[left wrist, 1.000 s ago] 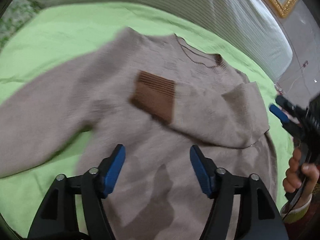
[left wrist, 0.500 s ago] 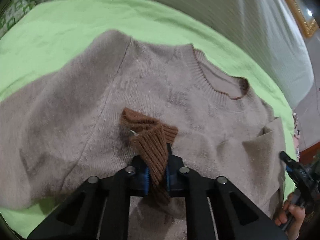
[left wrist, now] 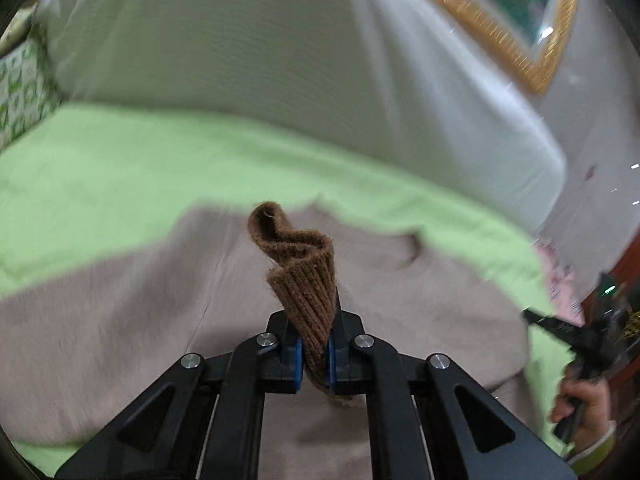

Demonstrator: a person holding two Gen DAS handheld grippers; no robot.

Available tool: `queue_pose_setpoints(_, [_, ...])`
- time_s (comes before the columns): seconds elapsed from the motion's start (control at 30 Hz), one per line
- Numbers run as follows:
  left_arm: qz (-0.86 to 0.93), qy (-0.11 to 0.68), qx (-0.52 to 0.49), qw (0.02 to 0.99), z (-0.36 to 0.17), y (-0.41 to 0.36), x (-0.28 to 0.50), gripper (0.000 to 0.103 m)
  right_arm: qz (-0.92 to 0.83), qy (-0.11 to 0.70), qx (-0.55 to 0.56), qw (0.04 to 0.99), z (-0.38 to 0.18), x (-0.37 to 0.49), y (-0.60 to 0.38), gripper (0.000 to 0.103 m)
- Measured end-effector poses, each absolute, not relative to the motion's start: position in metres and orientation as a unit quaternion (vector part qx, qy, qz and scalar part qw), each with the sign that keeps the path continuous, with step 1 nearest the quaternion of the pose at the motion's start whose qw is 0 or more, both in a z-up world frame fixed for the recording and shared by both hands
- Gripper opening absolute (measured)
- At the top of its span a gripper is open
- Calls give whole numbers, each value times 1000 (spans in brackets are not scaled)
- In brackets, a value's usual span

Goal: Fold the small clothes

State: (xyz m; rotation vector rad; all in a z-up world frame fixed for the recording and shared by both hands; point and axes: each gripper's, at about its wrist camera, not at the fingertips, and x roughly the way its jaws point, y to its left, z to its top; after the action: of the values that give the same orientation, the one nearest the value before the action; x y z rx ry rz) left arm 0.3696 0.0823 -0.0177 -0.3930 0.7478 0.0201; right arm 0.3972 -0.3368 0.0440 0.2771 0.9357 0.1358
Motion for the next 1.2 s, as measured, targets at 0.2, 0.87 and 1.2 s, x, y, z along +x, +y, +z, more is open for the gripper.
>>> queue_pose_setpoints(0.2, [40, 418, -194, 887, -79, 103, 356, 7, 53, 493, 95, 863, 12, 392, -319, 3])
queue_pose_setpoints(0.87, [105, 443, -68, 888, -73, 86, 397, 5, 23, 483, 96, 870, 4, 486, -298, 8])
queue_pose_setpoints(1.2, [109, 428, -166, 882, -39, 125, 320, 32, 51, 438, 98, 892, 52, 409, -272, 63])
